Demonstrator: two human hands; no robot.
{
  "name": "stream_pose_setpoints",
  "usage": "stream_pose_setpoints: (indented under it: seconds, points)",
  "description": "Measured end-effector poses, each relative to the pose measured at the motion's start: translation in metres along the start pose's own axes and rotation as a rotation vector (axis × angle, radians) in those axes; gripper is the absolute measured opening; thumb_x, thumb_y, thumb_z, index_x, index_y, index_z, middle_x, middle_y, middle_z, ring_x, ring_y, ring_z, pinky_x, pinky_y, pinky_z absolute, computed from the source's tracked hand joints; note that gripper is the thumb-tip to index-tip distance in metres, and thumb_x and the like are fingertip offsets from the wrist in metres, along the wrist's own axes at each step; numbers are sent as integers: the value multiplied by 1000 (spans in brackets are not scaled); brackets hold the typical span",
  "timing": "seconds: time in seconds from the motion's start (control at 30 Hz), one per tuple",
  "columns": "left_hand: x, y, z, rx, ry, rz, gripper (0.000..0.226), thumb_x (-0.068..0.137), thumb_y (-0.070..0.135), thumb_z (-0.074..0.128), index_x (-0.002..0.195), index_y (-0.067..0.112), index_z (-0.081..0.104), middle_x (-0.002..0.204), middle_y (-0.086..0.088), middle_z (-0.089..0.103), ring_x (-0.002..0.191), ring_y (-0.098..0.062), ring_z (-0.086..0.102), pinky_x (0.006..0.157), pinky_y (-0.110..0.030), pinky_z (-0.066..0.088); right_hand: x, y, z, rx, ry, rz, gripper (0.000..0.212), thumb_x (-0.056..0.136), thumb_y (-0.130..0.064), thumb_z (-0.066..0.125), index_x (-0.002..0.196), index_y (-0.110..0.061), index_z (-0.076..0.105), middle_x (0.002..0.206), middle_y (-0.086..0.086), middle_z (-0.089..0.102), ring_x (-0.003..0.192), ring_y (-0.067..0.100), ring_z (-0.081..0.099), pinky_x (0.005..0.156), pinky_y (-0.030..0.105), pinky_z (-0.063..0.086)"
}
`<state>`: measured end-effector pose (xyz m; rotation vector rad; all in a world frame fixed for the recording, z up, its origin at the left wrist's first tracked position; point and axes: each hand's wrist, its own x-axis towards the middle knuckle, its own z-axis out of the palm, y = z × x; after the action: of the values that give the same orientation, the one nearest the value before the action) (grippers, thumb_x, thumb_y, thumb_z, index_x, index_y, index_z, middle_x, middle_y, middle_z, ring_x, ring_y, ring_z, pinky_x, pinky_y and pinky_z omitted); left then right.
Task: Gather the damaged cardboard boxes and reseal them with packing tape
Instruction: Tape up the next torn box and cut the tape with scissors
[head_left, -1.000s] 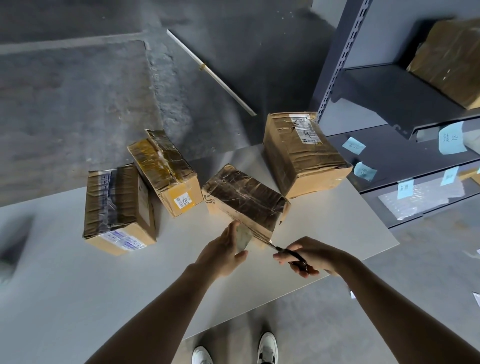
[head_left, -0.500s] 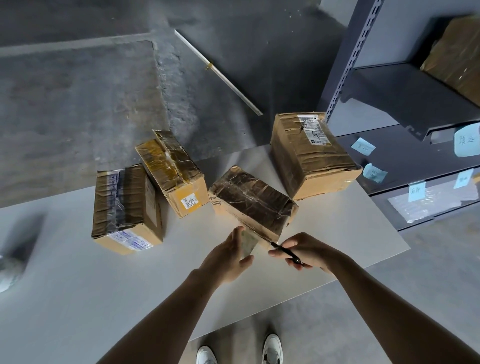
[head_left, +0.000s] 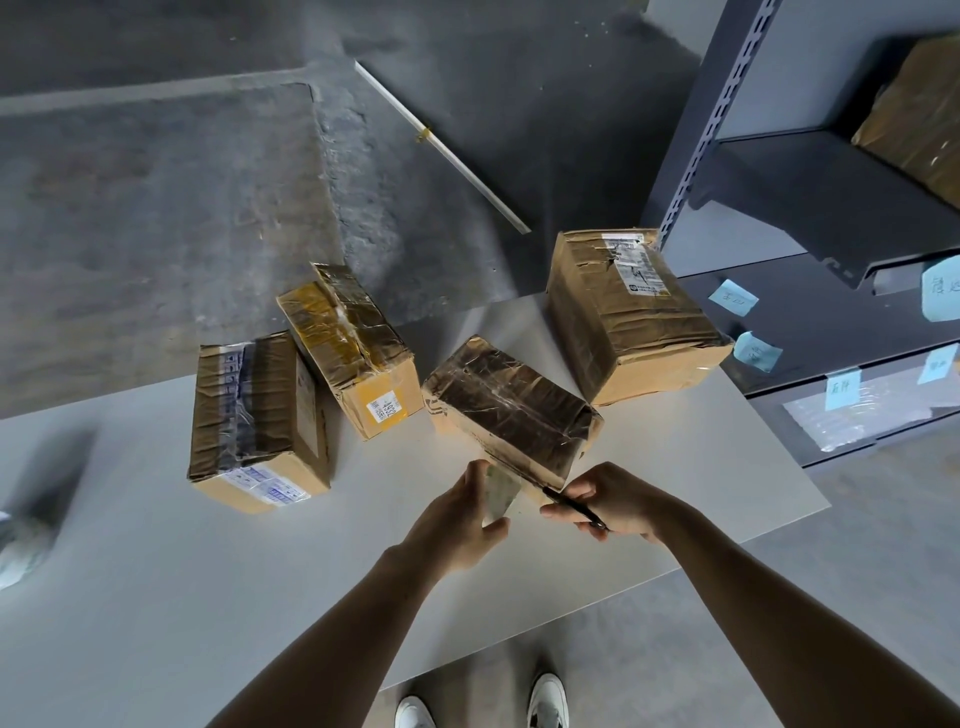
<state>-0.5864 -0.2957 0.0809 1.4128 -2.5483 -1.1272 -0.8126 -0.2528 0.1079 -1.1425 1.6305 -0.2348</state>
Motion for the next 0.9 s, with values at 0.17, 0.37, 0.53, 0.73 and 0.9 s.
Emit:
stream_pose_setpoints:
  seconds: [0.17, 0.37, 0.53, 0.73, 0.9]
  points:
    - [2, 3, -3, -273, -29, -127, 68, 87, 42, 72, 133, 26, 24, 137, -2, 46, 114, -18, 53, 69, -18, 53, 0, -1, -3, -25, -21, -22, 28, 83, -49, 73, 64, -30, 68, 53, -11, 61, 52, 10, 55, 65, 23, 48]
    - [18, 18, -5, -390, 100, -249, 45, 96, 49, 54, 125, 16, 40, 132, -8, 57, 107, -22, 59, 74, -27, 49, -1, 1, -2, -9, 0, -46, 22, 84, -48, 73, 73, -29, 71, 54, -10, 61, 52, 10, 56, 63, 21, 47]
    - [22, 23, -9, -550, 123, -329, 33, 93, 40, 65, 110, 20, 46, 99, 6, 57, 82, -6, 54, 62, -16, 45, 0, 5, -2, -9, -6, -51, 23, 83, -48, 74, 83, -25, 73, 61, -6, 65, 54, 10, 57, 62, 21, 48]
    - [22, 22, -9, -650, 91, -401, 36, 90, 39, 69, 114, 23, 47, 102, 9, 53, 82, -4, 51, 60, -13, 41, 2, 5, -5, -21, -11, -20, 38, 79, -44, 79, 104, -14, 75, 72, 2, 71, 56, 11, 61, 59, 21, 51]
    - [19, 19, -14, -660, 64, -405, 40, 92, 35, 67, 126, 21, 51, 129, -1, 56, 102, -11, 52, 73, -20, 44, 6, 13, -8, -105, -12, 32, 36, 79, -47, 79, 96, -15, 74, 76, 5, 75, 56, 11, 64, 60, 23, 52]
